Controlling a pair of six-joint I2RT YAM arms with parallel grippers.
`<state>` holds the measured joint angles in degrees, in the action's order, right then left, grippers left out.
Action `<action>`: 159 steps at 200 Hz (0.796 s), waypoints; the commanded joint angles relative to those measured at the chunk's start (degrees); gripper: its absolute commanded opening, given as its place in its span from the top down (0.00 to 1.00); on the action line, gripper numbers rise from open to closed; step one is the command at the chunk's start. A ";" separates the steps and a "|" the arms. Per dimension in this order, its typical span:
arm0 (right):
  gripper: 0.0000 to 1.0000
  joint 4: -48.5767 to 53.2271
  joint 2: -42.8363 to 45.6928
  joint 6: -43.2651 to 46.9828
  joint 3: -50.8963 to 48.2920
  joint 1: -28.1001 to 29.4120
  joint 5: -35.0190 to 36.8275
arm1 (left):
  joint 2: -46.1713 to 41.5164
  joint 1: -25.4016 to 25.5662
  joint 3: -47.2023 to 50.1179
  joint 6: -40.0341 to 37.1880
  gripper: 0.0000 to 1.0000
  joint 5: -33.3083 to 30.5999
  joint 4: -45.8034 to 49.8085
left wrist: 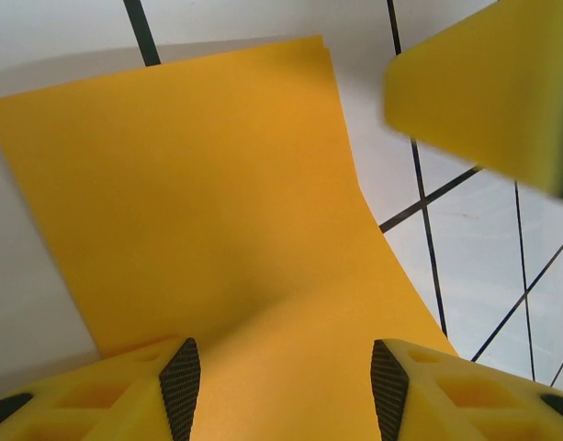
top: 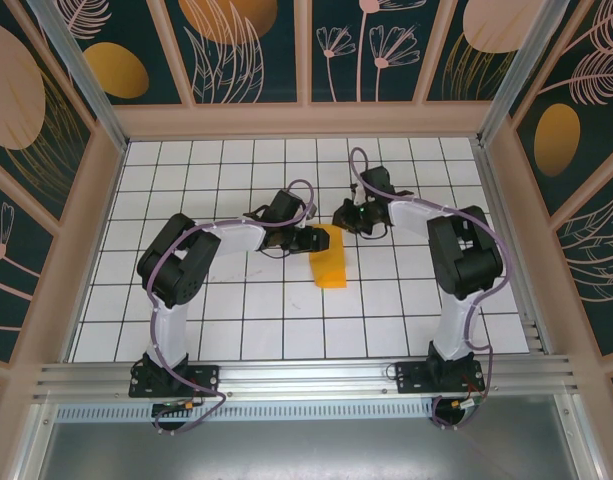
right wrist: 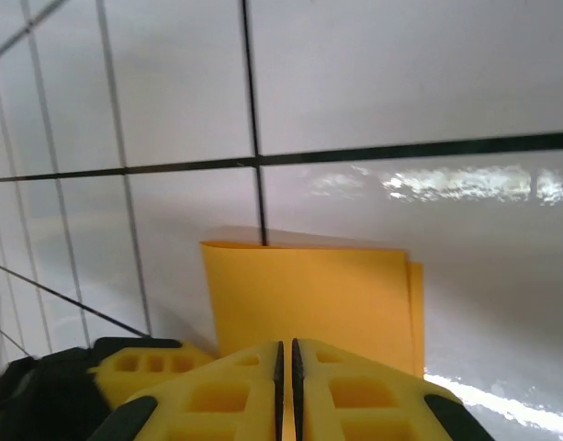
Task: Fold a paper plane with a square sheet of paper (fold left side to right side)
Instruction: Hold the square sheet of paper at the center of the table.
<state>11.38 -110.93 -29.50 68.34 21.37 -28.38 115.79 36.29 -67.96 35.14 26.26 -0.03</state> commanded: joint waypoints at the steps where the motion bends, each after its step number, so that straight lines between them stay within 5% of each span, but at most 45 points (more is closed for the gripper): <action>1: 0.85 0.16 -2.10 -0.59 1.80 0.70 -0.52 | 3.74 0.88 1.17 -1.48 0.45 -1.52 4.60; 77: 0.84 5.76 -3.33 3.13 -1.46 0.87 7.07 | -1.94 0.88 2.94 -2.77 0.41 -0.99 1.90; 159: 0.84 2.36 -3.13 1.35 -5.05 1.60 5.20 | -6.84 0.98 9.16 -1.83 0.41 7.35 -7.50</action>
<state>9.04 -113.01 -27.77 65.69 22.35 -25.96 110.50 36.77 -59.77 33.26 30.81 -4.32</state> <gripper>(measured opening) 0.156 0.592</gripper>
